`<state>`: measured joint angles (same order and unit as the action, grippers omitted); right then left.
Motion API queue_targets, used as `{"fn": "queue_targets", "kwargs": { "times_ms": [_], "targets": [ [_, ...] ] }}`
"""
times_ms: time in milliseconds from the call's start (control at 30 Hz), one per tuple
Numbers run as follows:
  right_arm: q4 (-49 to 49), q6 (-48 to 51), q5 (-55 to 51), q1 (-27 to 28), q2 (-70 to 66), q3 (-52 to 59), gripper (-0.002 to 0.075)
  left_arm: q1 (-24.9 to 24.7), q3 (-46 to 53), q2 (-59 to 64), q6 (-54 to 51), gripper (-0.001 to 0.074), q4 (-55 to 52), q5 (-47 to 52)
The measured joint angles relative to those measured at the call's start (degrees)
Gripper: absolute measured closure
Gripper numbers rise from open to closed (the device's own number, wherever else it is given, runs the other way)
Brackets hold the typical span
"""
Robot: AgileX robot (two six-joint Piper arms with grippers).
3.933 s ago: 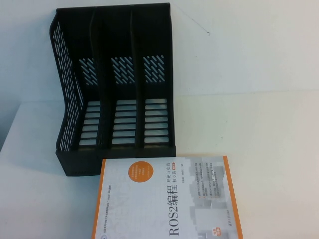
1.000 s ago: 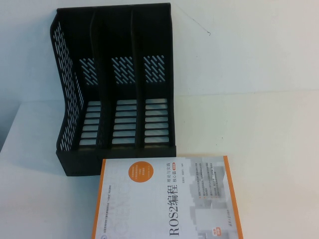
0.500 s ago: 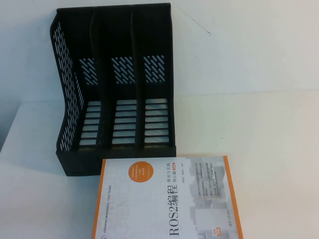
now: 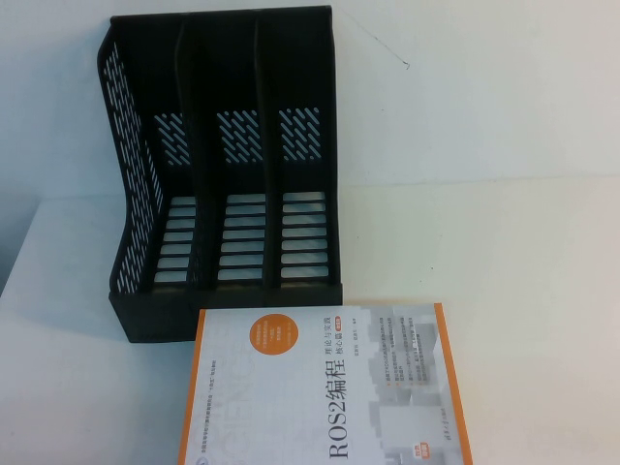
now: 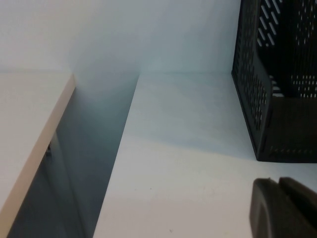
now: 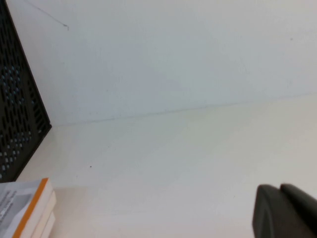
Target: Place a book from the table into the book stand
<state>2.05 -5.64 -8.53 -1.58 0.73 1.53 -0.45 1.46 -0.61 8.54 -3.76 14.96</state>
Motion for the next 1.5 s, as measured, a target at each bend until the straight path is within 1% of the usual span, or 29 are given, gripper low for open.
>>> {"fn": "queue_targets", "kwargs": {
  "times_ms": [267, 1500],
  "targets": [
    [0.16, -0.1, -1.77, 0.0, 0.0, 0.0, 0.0723, 0.0, 0.0, 0.0, 0.08, 0.0738, 0.0, 0.86],
    [0.26, 0.33, -3.79, 0.0, 0.0, 0.0, 0.0723, 0.0, 0.0, 0.0, 0.21, 0.0738, 0.0, 0.91]
  ]
}}
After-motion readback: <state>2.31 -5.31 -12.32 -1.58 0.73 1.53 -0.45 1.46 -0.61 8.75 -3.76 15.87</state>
